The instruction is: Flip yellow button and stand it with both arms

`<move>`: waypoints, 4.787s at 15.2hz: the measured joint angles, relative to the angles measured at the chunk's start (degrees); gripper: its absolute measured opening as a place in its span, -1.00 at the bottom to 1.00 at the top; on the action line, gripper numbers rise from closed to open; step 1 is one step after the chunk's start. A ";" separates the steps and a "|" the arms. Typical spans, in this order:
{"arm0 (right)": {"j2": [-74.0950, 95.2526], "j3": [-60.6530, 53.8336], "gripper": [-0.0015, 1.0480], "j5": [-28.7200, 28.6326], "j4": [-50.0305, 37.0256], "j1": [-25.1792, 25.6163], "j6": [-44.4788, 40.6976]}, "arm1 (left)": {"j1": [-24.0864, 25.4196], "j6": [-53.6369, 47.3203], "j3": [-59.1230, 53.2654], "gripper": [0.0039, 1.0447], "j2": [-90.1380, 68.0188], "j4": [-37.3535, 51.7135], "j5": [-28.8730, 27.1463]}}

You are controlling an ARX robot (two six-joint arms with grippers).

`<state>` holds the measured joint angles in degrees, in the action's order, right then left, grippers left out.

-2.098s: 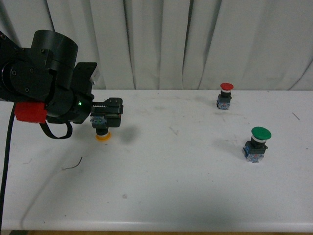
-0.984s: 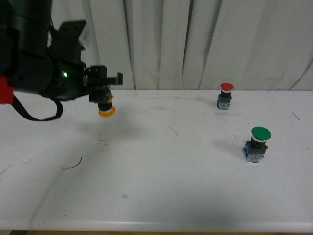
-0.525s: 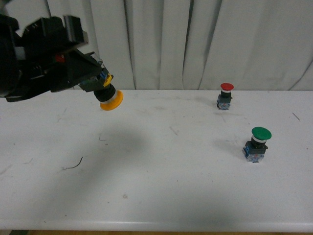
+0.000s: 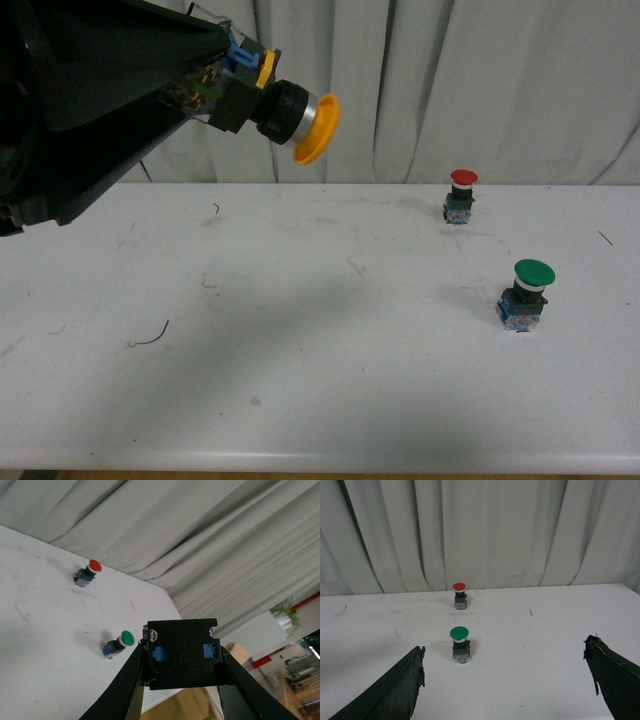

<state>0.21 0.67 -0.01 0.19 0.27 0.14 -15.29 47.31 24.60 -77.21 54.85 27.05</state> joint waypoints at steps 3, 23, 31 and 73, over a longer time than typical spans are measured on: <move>0.00 0.00 0.88 0.00 0.00 0.00 0.00 | -0.70 10.05 -1.09 -0.34 -3.52 13.73 0.22; 85.18 35.34 0.88 -21.38 -69.05 -10.51 17.27 | -3.32 8.79 -0.13 -0.34 -8.76 11.98 -0.44; 98.90 29.46 0.88 -31.85 -73.96 -11.13 70.25 | -2.84 8.87 -0.13 -0.34 -8.76 13.27 0.00; 102.55 35.74 -0.31 -25.16 -73.68 -22.60 84.70 | 0.15 1.11 -4.81 0.88 10.34 -3.82 -1.92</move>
<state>102.76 36.40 -25.17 -73.49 -22.33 84.84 -15.14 48.42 19.79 -66.87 51.03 25.12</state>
